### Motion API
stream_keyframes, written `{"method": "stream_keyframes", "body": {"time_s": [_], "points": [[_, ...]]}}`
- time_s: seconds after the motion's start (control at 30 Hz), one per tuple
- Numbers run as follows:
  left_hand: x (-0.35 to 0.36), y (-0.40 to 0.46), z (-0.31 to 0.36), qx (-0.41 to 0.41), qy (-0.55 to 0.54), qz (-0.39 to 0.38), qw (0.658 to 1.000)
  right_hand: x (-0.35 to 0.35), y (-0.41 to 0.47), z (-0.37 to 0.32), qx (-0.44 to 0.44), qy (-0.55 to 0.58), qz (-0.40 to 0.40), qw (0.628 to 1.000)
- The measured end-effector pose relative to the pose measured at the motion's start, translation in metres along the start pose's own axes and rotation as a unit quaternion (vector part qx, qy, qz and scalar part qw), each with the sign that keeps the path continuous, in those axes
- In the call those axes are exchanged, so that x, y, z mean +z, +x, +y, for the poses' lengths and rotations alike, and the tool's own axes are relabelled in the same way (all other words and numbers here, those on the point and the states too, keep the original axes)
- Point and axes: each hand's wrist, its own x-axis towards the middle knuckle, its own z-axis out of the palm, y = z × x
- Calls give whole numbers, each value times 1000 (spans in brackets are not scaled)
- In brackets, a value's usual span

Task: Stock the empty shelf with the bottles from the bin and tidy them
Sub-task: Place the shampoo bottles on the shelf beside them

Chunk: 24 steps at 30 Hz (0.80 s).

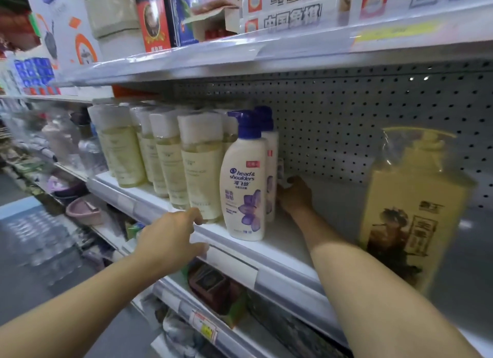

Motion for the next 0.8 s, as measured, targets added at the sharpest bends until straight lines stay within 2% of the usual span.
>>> {"method": "stream_keyframes", "body": {"time_s": [0.13, 0.27, 0.37, 0.6, 0.8], "points": [[2, 4, -4, 0, 1, 0, 1000, 1, 7, 1, -10, -14, 11, 1000], [2, 7, -5, 5, 1, -3, 1000, -5, 11, 8, 2, -21, 59, 998], [3, 8, -5, 12, -1, -4, 1000, -4, 13, 6, -3, 15, 89, 996], [11, 8, -5, 27, 7, -4, 1000, 5, 24, 3, 16, 20, 10, 1000], [12, 10, -2, 37, -1, -6, 999, -3, 29, 4, 13, 39, 64, 997]]}}
